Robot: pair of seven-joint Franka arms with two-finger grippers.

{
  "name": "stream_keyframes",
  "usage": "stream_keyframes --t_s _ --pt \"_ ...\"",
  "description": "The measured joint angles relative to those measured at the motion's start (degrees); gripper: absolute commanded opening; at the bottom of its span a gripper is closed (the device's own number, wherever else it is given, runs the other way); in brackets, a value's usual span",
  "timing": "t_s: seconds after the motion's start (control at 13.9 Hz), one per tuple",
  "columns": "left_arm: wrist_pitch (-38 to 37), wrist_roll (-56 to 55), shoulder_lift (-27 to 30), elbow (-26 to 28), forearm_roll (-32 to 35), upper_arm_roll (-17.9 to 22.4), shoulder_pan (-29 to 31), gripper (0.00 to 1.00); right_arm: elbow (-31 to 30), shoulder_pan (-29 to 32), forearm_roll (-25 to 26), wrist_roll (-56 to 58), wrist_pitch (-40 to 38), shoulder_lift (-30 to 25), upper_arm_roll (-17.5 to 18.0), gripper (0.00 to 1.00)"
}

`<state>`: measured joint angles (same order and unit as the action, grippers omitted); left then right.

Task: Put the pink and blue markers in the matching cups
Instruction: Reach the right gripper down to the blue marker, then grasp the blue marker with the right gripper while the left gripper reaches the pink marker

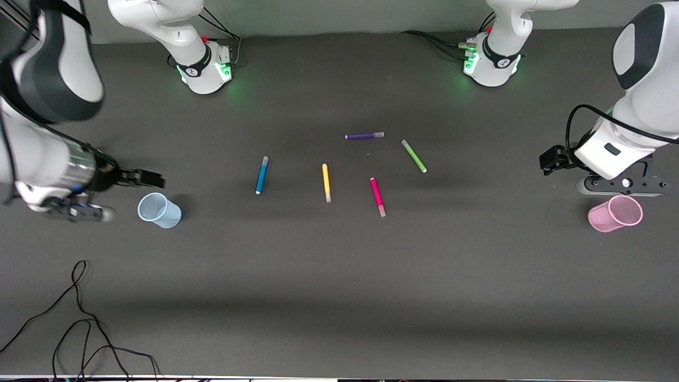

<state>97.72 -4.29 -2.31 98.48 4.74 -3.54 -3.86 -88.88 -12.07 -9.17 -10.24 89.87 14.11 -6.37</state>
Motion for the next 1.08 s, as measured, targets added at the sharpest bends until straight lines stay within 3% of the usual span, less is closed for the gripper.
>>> stream_keyframes --t_s 0.29,0.43,0.93,1.08 --pt "-0.01 0.0 0.0 0.0 0.0 0.01 -0.02 0.99 1.15 -4.95 -1.72 -0.55 -3.35 7.87 0.19 0.99" --pt "-0.03 0.0 0.0 0.0 0.0 0.04 -0.02 0.99 1.25 -6.46 -5.45 -0.87 -3.36 12.41 0.22 0.99" --pt "-2.45 0.08 0.0 0.12 -0.13 -0.15 -1.37 0.99 1.43 -7.64 -10.87 -0.87 -3.25 26.3 0.47 0.99" --pt "-2.69 0.08 -0.21 0.32 -2.84 -0.12 -1.47 0.99 1.57 -7.66 -11.12 -0.87 -3.16 30.24 1.51 0.98"
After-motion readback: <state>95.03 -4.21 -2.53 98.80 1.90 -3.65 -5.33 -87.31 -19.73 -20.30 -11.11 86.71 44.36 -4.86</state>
